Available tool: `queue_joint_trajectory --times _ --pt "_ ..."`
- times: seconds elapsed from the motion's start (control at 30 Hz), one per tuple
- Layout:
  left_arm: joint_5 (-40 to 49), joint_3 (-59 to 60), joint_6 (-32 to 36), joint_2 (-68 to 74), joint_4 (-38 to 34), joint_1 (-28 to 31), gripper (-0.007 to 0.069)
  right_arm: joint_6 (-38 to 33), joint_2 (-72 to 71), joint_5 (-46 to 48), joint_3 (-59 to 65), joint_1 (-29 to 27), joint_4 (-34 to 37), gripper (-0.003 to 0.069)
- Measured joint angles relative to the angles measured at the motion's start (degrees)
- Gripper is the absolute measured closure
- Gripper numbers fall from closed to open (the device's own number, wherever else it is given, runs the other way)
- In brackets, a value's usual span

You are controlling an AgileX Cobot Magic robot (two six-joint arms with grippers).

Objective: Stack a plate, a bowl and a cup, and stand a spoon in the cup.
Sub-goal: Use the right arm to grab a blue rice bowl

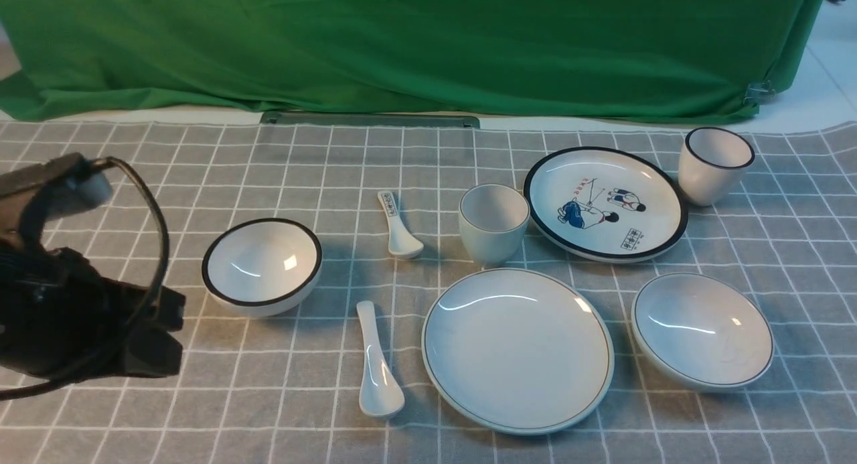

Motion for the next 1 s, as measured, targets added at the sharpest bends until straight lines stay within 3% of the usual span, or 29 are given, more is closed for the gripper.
queue_joint_trajectory --times 0.27,0.43,0.53,0.73,0.83,1.0 --pt "0.0 0.0 -2.2 0.2 1.3 -12.8 0.0624 -1.6 22.4 -1.5 -10.3 -0.3 0.1 0.0640" --pt "0.4 0.0 -4.9 0.2 2.6 -20.7 0.0624 -2.2 33.1 -2.1 -16.7 -4.6 3.6 0.0629" --pt "0.4 0.1 -5.9 0.2 3.2 -23.7 0.0624 -3.1 39.4 -2.0 -20.2 -6.5 6.7 0.0543" --pt "0.4 0.5 -7.3 0.2 5.5 -25.2 0.0624 -4.2 51.1 -3.3 -25.1 -6.9 7.9 0.0201" --pt "0.4 0.5 -7.9 0.2 6.5 -25.2 0.0624 -4.4 54.6 -4.2 -25.8 -6.9 7.8 0.0143" --pt "0.4 0.5 -8.3 0.2 7.1 -25.2 0.0624 -4.4 58.5 -5.9 -26.1 -6.9 7.6 0.0156"
